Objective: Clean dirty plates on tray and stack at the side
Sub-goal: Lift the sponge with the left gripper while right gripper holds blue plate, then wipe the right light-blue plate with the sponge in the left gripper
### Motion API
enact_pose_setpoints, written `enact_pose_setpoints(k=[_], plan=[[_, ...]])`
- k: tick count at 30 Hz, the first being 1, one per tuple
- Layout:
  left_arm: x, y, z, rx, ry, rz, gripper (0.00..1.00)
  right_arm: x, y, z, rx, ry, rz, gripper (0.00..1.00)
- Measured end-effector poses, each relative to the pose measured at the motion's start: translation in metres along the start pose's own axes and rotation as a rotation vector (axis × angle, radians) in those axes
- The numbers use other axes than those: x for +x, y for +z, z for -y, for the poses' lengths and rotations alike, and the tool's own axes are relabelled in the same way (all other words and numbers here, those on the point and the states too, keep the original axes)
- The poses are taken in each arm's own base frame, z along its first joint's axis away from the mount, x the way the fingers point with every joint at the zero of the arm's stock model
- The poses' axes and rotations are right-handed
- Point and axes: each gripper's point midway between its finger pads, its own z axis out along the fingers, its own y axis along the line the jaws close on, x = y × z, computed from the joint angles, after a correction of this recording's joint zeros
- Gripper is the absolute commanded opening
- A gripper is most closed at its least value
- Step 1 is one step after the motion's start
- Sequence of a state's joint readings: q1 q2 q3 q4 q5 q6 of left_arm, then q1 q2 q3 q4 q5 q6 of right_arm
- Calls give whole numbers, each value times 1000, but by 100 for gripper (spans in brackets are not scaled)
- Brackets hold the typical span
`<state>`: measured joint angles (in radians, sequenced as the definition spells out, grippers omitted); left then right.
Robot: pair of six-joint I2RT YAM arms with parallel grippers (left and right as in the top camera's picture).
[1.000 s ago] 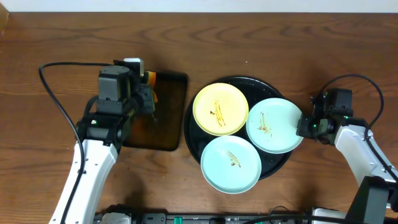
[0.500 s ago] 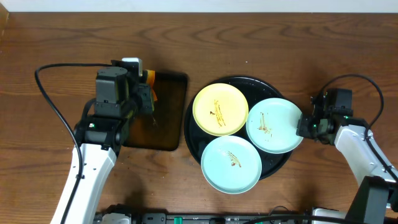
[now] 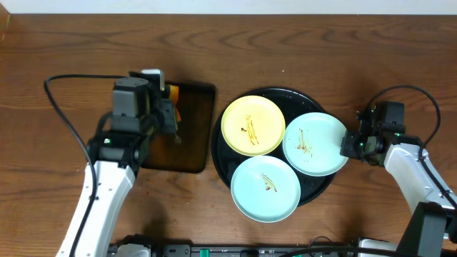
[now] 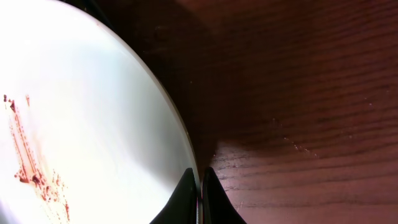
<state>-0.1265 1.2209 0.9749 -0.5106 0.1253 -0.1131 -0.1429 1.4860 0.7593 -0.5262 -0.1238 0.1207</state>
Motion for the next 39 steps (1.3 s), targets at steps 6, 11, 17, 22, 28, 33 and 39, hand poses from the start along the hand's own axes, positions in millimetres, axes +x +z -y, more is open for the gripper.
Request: enact_pose_setpoints(k=[6, 11, 17, 22, 28, 33, 39], plan=[[47, 43, -7, -23, -91, -231, 7, 0, 0, 0, 0, 0, 0, 1], [69, 63, 2, 30, -139, -337, 7, 0, 0, 0, 0, 0, 0, 1], [71, 60, 8, 54, -156, -361, 7, 0, 0, 0, 0, 0, 0, 1], [35, 50, 37, 108, -102, -291, 7, 0, 0, 0, 0, 0, 0, 1], [7, 34, 83, 180, -15, -251, 7, 0, 0, 0, 0, 0, 0, 1], [-9, 34, 117, 214, 41, -280, 7, 0, 0, 0, 0, 0, -1, 1], [5, 40, 177, 296, 157, -304, 7, 0, 0, 0, 0, 0, -2, 1]])
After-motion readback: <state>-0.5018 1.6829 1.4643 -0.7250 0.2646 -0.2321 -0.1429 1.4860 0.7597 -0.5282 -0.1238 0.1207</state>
